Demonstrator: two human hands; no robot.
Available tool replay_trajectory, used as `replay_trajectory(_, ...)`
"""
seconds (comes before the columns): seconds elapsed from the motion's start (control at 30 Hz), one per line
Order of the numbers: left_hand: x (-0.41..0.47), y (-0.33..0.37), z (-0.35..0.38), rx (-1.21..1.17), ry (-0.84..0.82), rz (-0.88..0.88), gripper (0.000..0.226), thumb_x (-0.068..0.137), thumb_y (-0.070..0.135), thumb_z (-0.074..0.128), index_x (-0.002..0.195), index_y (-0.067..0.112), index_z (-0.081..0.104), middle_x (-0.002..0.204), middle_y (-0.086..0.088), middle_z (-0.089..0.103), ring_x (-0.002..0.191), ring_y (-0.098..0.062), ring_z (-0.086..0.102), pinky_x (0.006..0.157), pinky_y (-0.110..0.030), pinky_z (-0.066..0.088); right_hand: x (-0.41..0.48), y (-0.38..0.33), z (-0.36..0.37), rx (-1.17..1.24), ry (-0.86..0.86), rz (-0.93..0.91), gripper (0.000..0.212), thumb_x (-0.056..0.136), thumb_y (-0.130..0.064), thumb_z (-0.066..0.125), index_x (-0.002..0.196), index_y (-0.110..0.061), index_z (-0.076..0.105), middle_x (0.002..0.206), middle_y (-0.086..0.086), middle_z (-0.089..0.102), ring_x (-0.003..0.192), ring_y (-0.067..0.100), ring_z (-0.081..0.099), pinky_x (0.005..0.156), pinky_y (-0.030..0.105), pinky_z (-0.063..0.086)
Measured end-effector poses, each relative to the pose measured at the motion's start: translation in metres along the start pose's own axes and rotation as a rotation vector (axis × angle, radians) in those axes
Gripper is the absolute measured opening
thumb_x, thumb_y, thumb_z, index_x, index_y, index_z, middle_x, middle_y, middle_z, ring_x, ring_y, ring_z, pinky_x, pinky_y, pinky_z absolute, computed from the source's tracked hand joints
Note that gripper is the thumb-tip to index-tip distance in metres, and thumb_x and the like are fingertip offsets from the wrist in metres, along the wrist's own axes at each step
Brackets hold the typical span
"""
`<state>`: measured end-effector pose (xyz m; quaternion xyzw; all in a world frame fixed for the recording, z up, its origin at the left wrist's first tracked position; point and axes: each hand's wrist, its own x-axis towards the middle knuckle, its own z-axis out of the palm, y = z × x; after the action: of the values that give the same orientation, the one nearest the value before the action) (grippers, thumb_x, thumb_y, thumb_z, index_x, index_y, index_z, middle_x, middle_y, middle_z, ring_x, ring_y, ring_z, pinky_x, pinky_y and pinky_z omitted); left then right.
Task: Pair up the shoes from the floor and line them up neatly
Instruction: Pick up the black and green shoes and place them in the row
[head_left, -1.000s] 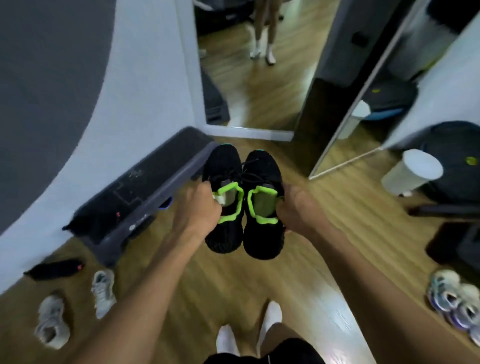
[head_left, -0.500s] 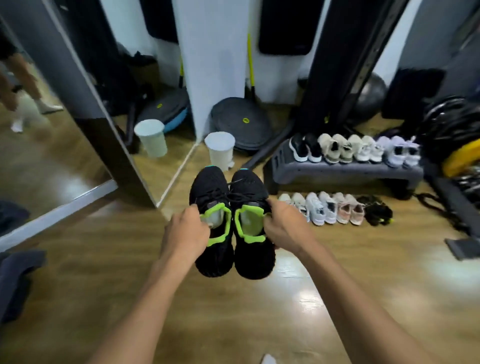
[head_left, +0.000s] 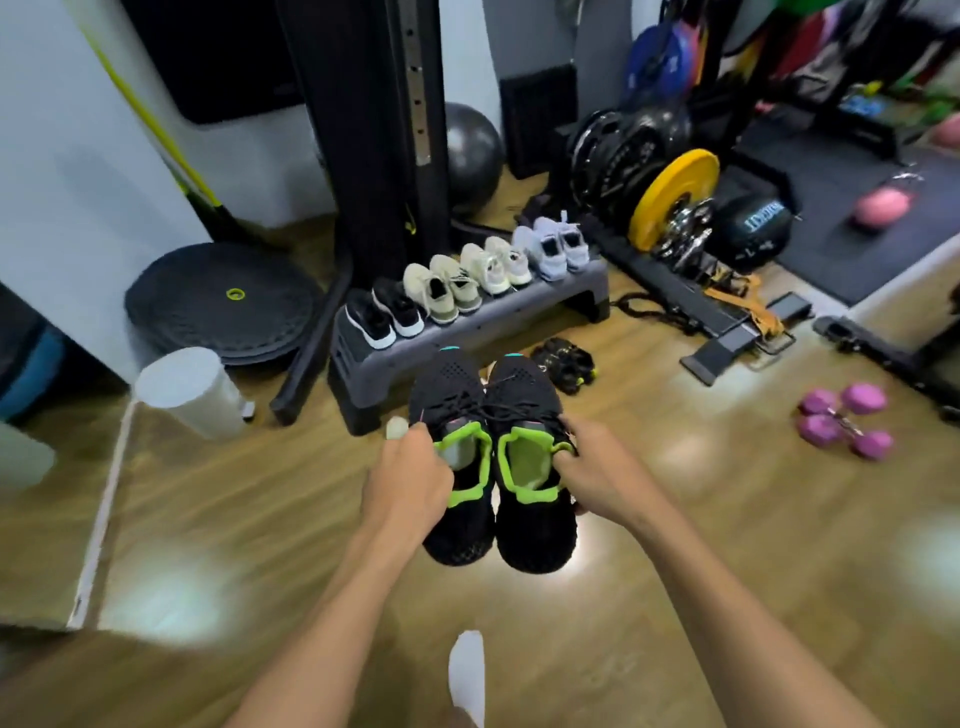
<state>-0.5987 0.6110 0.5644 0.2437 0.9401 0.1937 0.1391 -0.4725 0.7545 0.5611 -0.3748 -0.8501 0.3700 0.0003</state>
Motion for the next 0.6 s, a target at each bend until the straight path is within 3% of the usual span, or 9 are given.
replay_trajectory(0.13, 0.067, 0.058, 0.025, 0.063, -0.089, 0.147, 0.025, 0.087, 0.003, 0.041, 0.108, 0.006, 0.054, 0.112, -0.020, 0.060, 0.104, -0.042, 0.055, 0.078, -0.042, 0.044, 0.042, 0.029, -0.040, 0.027, 0.074, 0.170, 0.055, 0.083, -0.022, 0.044, 0.138, -0.023, 0.044, 0.115, 0.007, 0.065, 0.092, 0.032, 0.066, 0.081, 0.043, 0.055)
replay_trajectory(0.23, 0.113, 0.108, 0.040, 0.102, -0.129, 0.228, 0.026, 0.090, 0.004, 0.041, 0.113, 0.007, 0.052, 0.112, -0.018, 0.062, 0.105, -0.040, 0.057, 0.074, -0.038, 0.038, 0.077, 0.049, -0.074, 0.094, 0.125, 0.270, 0.065, 0.076, -0.033, 0.048, 0.140, -0.033, 0.039, 0.094, 0.000, 0.071, 0.080, 0.027, 0.069, 0.077, 0.041, 0.056)
replay_trajectory(0.33, 0.154, 0.157, 0.058, 0.094, -0.157, 0.276, 0.025, 0.091, 0.005, 0.041, 0.113, 0.007, 0.051, 0.114, -0.019, 0.061, 0.106, -0.041, 0.055, 0.077, -0.041, 0.041, 0.113, 0.073, -0.105, 0.207, 0.181, 0.326, 0.060, 0.071, -0.034, 0.052, 0.130, -0.032, 0.047, 0.075, -0.003, 0.067, 0.073, 0.023, 0.067, 0.070, 0.045, 0.057)
replay_trajectory(0.6, 0.262, 0.292, 0.131, 0.088, -0.213, 0.267, 0.024, 0.090, 0.003, 0.042, 0.112, 0.004, 0.052, 0.112, -0.019, 0.060, 0.106, -0.040, 0.053, 0.073, -0.037, 0.034, 0.243, 0.158, -0.198, 0.238, 0.208, 0.403, 0.051, 0.082, -0.032, 0.058, 0.132, -0.028, 0.047, 0.078, -0.006, 0.064, 0.073, 0.020, 0.064, 0.071, 0.041, 0.055)
